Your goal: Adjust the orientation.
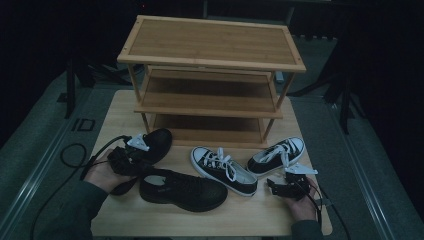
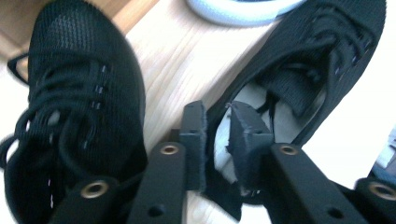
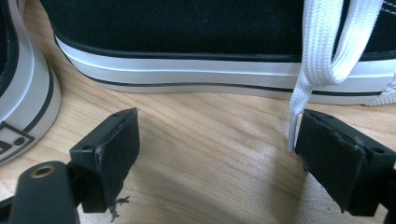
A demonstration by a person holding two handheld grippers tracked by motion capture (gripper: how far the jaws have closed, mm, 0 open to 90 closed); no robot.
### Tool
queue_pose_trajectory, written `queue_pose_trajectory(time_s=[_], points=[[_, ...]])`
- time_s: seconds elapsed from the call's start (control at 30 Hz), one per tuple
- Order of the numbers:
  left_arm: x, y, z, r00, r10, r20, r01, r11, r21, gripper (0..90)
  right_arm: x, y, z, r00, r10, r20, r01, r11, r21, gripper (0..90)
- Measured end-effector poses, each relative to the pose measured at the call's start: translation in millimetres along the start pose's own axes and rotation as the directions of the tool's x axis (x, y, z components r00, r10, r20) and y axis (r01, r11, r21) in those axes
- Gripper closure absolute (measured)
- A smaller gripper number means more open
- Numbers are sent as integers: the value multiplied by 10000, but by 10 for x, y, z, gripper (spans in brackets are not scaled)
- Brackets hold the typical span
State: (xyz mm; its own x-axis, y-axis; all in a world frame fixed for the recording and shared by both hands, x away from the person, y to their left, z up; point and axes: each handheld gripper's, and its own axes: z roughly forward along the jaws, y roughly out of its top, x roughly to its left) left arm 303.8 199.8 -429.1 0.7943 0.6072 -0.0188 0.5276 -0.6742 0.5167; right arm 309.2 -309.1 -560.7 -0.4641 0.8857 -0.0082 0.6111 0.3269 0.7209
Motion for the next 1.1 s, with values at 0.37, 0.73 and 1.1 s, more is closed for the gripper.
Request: queue_pose_trajectory(time_s=[0.37, 0.73, 1.1], points=[[-99, 173, 182, 9992, 399, 50, -400, 9990, 205, 592, 0, 0, 0, 10000, 0, -4, 0, 10000, 3, 136], [-192, 235, 321, 9940, 989, 461, -1013, 9934, 535, 615, 0, 0, 0, 10000, -1, -4, 1, 10000, 1, 135], [-278, 401, 556, 9876, 1357, 793, -1436, 9840, 1050, 674, 0, 0, 0, 10000, -3, -7, 3, 10000, 4, 136]])
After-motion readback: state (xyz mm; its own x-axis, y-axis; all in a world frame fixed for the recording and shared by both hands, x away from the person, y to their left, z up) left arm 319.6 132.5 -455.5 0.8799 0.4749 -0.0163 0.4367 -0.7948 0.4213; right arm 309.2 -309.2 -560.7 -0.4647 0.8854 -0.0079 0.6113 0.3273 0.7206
